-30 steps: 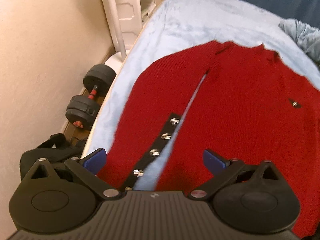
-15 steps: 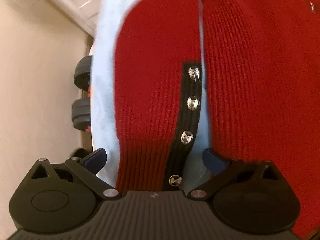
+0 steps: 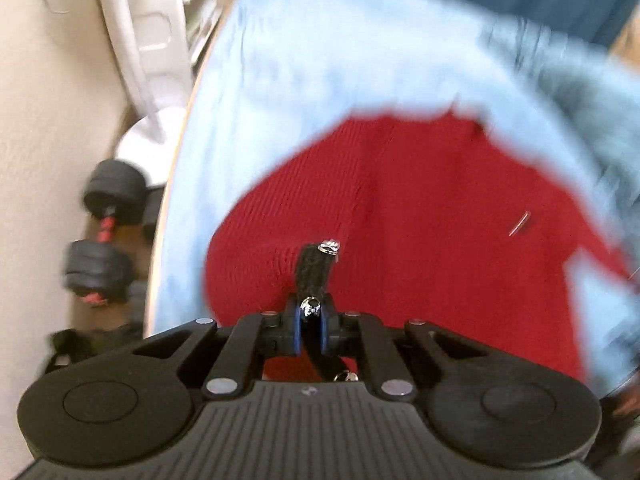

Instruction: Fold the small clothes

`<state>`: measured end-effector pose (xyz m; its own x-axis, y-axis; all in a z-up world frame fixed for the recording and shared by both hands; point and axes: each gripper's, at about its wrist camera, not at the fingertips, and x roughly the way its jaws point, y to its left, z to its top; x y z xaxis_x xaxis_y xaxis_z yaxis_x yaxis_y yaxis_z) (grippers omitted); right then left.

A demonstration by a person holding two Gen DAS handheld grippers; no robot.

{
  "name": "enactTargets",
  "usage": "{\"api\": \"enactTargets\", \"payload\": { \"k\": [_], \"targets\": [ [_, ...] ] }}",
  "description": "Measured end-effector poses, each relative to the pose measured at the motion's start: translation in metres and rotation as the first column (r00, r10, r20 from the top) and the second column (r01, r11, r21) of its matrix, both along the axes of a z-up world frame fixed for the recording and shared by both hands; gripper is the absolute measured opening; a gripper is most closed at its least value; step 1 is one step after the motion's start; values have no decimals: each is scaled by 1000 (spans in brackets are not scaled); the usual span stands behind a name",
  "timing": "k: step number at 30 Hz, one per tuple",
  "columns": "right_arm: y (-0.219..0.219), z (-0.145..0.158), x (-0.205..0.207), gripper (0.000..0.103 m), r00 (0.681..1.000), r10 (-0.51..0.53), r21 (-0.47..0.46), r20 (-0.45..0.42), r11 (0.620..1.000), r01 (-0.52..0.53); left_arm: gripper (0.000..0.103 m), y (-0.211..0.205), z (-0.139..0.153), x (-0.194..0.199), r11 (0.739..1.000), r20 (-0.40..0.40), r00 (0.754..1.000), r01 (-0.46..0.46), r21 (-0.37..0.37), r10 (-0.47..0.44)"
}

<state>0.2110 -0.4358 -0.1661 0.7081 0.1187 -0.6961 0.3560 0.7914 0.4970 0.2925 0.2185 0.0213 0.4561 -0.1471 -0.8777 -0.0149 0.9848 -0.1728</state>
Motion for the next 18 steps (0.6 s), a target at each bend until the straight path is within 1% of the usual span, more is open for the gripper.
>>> {"api": "enactTargets", "payload": {
  "k": [1,3,5,7,8,11,13,15,18],
  "targets": [
    [-1,0,0,75,1000,-4,6,1,1000,4,9,5,19,4,998,22,1000,-10,-57,11],
    [-2,-1,0,75,1000,-17,18,5,1000,17,9,7,55,17,987,69,997,-14,-161,26],
    [-3,-1,-1,75,1000,-27,30,8,999,26,10,-3,78,28,971,104,994,-3,-240,29],
    [-6,-2,-1,75,999,-34,44,10,998,34,10,-16,91,35,957,116,993,9,-290,26],
    [-6,-2,-2,75,999,-38,49,11,998,37,10,-33,96,43,953,115,993,15,-304,21],
    [-8,-2,-3,75,999,-48,75,19,996,47,10,-74,99,58,939,94,996,37,-342,-5],
    [-10,-3,-4,75,998,-56,97,25,994,53,9,-111,93,69,926,78,996,61,-371,-34],
    [-12,-5,-4,75,997,-65,121,30,991,61,10,-150,86,84,910,60,995,99,-402,-81],
    [-14,-6,-4,75,997,-72,150,40,987,65,10,-210,75,112,885,45,984,174,-432,-172]
  ]
}}
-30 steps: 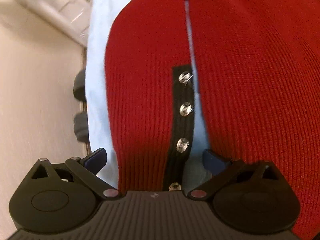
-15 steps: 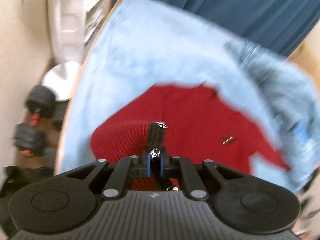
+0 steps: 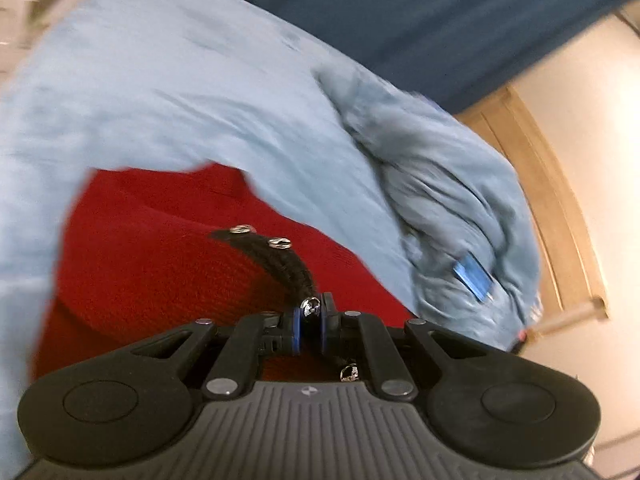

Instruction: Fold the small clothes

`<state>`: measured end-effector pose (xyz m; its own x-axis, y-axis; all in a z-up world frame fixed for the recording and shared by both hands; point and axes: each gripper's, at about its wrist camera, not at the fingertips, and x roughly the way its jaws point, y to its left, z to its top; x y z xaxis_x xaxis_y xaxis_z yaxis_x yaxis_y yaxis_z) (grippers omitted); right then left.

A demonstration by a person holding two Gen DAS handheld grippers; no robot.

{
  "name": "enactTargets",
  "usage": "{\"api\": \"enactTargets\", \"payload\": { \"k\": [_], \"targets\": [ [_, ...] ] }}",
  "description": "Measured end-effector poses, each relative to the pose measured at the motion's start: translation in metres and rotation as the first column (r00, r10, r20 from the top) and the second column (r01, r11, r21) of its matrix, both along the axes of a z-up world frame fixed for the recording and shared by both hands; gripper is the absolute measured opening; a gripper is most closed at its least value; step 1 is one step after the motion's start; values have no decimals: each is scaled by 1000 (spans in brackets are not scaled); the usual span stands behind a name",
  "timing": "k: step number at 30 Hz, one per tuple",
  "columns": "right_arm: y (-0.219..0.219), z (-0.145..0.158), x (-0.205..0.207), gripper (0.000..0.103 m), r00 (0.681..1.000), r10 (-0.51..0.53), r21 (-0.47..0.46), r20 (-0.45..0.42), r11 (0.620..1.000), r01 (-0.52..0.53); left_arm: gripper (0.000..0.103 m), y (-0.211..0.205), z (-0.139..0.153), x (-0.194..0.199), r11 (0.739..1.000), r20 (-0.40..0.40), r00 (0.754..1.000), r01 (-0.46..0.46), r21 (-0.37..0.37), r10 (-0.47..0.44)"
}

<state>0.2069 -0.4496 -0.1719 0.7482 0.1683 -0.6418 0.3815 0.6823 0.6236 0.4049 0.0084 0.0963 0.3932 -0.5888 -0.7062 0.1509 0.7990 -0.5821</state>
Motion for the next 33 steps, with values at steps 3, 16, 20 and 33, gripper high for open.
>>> {"api": "enactTargets", "payload": {
  "k": [3,16,20,33],
  "targets": [
    [-3,-2,1,75,1000,5,27,13,1000,-6,15,-61,-18,29,999,-22,999,40,-33,-41],
    [-21,-13,2,76,999,-44,208,15,977,40,103,22,-93,66,940,25,955,-296,169,296],
    [-3,1,21,76,998,37,91,42,995,-41,103,75,-138,77,898,25,938,-337,282,344],
    [109,4,212,75,939,339,-290,-49,895,-338,102,50,-251,152,863,-2,987,-139,486,160]
  ]
}}
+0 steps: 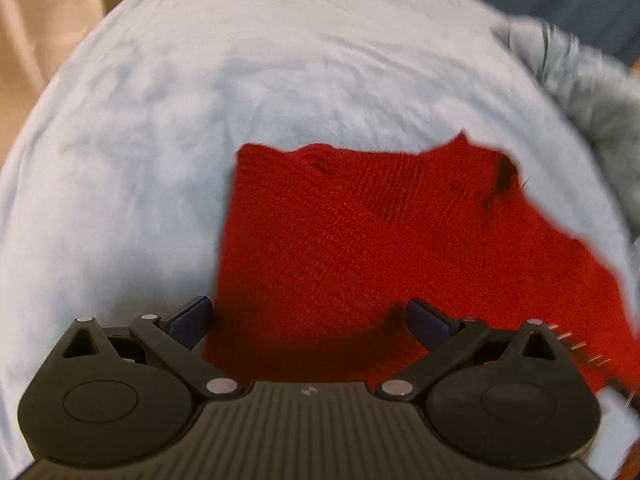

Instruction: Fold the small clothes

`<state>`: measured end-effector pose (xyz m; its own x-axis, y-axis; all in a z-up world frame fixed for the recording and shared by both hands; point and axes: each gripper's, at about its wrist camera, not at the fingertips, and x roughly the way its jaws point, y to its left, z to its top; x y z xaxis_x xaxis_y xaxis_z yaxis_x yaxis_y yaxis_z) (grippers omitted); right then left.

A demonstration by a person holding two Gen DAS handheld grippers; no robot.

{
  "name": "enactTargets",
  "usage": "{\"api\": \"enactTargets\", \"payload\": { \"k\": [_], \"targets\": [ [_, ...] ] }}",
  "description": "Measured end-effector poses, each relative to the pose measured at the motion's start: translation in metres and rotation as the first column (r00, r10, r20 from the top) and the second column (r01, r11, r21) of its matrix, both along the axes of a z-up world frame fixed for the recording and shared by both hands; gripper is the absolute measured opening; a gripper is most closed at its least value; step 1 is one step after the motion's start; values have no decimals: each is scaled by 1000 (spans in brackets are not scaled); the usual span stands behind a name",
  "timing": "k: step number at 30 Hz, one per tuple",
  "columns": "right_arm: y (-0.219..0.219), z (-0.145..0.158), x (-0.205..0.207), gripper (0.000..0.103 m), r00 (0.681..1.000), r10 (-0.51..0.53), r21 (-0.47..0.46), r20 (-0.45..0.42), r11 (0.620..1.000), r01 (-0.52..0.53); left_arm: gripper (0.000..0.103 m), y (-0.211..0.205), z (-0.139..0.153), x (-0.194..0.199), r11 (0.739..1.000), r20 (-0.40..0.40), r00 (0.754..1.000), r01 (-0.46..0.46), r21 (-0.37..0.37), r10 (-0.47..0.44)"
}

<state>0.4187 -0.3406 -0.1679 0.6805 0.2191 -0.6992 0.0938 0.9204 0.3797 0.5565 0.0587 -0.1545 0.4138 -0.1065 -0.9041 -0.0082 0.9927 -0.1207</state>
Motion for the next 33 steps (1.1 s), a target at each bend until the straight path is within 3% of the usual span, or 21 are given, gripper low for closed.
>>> {"api": "enactTargets", "payload": {
  "k": [1,2,3,4,5,6,7,11,13,15,17,18,20,21,22,23,26,28,29,31,33],
  "targets": [
    [5,-6,13,76,1000,7,-65,-18,998,-8,93,-5,-3,3,999,16,1000,15,36,-15],
    [9,-11,22,66,999,12,-120,-38,993,-17,86,-7,-6,4,999,35,999,22,48,-23],
    [12,-16,28,57,998,31,-155,-62,987,-40,70,-6,-7,4,998,50,999,16,53,-18],
    [17,-16,28,33,997,44,-194,-62,979,-55,56,-4,-5,1,999,60,998,4,47,-7],
    [20,-14,24,18,997,65,-222,-40,972,-73,49,2,-4,0,1000,71,997,-14,25,12],
    [23,-9,18,17,992,123,-213,-15,969,-124,38,10,-2,-3,999,82,996,-31,-10,31],
    [28,-3,10,16,989,148,-229,17,963,-141,33,18,-1,-3,998,90,995,-49,-48,53],
    [44,27,-2,16,962,233,-263,139,946,-191,25,52,6,-14,976,127,977,-148,-162,170],
    [49,45,3,16,948,241,-246,210,951,-187,25,67,7,-17,957,137,965,-190,-219,223],
    [49,58,12,16,932,245,-233,268,955,-184,25,70,3,-14,957,133,965,-195,-216,226],
    [47,52,35,17,948,226,-224,225,959,-175,27,65,-4,-7,966,116,971,-188,-180,210],
    [43,41,48,18,965,206,-217,162,962,-168,36,63,-6,-4,968,116,970,-191,-164,211],
    [36,2,77,32,988,154,-193,-26,969,-156,58,60,-9,-1,970,129,965,-216,-115,230],
    [33,-14,86,32,987,128,-205,-101,968,-146,77,59,-7,-1,970,139,961,-228,-80,237],
    [28,-22,85,35,988,125,-198,-90,970,-141,90,57,-5,-3,970,150,959,-237,-44,241],
    [24,-18,78,46,993,114,-197,-41,973,-120,92,56,-2,-6,970,169,955,-244,-9,242],
    [16,0,49,68,997,12,-220,74,975,5,94,59,8,-19,979,232,954,-202,35,188],
    [13,2,33,74,986,41,-248,159,969,0,94,57,8,-27,981,239,957,-183,65,163],
    [17,-5,33,73,986,88,-308,140,950,-41,94,54,7,-30,981,232,961,-175,83,152],
    [25,-26,41,70,989,145,-407,6,904,-130,94,49,6,-38,978,218,967,-165,126,134],
    [23,-27,34,69,992,123,-399,27,911,-102,94,47,11,-53,977,218,967,-164,133,132]
  ]
}}
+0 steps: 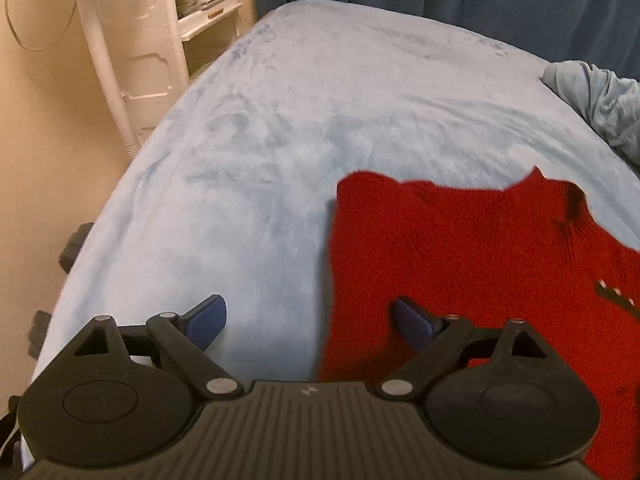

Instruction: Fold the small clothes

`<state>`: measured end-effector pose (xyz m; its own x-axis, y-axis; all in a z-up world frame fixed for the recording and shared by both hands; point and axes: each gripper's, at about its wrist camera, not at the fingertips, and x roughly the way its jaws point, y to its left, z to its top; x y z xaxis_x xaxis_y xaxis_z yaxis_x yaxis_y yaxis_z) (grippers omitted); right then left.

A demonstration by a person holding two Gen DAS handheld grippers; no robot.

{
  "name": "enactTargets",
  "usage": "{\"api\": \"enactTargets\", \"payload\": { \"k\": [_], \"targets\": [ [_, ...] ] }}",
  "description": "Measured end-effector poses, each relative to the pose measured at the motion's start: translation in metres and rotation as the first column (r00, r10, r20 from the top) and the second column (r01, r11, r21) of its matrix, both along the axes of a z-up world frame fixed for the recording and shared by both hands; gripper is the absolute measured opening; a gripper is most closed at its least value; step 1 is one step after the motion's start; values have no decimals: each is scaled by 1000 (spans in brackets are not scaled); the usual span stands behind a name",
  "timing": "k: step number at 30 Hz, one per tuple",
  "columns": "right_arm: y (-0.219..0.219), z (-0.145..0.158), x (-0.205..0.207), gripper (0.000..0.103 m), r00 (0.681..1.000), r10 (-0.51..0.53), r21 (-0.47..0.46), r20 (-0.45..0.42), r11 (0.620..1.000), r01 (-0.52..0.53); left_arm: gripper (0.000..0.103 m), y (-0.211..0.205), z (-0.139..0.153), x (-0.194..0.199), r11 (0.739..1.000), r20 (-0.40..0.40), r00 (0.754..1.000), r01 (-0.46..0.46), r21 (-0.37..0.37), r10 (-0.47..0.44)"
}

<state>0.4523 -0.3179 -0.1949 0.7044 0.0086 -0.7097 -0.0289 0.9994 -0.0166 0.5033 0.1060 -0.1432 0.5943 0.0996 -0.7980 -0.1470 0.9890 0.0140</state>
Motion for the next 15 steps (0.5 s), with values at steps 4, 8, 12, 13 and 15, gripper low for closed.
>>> {"api": "enactTargets", "payload": {
  "k": [4,8,12,13,15],
  "targets": [
    [-13,44,-58,70,992,-75,175,101,983,57,94,-4,18,-58,1000,12,1000,13,14,-13],
    [-7,87,-155,79,980,-33,209,197,978,-9,103,-14,46,-144,997,30,999,37,63,-39],
    [5,115,-243,81,981,16,190,194,980,-54,103,-25,72,-227,988,76,996,28,149,-40],
    [5,122,-258,81,982,19,199,188,978,-57,103,-28,79,-246,992,69,997,20,128,-29],
    [10,137,-282,81,984,33,242,173,967,-75,103,-34,91,-278,997,66,997,30,67,-35]
  ]
}}
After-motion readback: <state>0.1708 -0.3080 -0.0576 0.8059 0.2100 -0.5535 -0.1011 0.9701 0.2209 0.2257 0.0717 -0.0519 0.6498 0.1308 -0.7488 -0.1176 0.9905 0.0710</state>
